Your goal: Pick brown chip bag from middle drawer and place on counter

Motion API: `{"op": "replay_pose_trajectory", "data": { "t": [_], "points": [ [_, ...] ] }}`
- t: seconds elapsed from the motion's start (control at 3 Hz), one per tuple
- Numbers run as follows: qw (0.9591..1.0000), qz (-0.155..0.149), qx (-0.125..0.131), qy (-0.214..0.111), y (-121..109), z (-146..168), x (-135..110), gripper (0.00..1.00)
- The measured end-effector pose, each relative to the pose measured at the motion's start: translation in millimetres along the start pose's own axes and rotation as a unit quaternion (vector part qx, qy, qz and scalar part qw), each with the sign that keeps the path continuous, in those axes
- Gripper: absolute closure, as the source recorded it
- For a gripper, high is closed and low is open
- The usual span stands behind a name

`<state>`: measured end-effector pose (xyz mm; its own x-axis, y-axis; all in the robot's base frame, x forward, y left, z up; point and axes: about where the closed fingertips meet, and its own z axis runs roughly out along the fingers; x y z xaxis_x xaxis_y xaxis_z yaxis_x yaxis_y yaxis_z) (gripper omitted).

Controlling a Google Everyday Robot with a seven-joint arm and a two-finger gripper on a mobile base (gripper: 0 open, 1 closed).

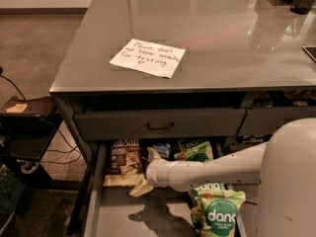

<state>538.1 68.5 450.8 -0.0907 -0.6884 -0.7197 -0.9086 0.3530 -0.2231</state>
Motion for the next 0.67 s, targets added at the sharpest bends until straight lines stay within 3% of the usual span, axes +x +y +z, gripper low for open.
{"op": "replay_pose_trajectory", "data": {
  "t": [0.67],
  "points": [
    [0.9991, 0.007, 0.016, -0.039, -19.1, 54.2, 13.9, 0.00]
  ]
}}
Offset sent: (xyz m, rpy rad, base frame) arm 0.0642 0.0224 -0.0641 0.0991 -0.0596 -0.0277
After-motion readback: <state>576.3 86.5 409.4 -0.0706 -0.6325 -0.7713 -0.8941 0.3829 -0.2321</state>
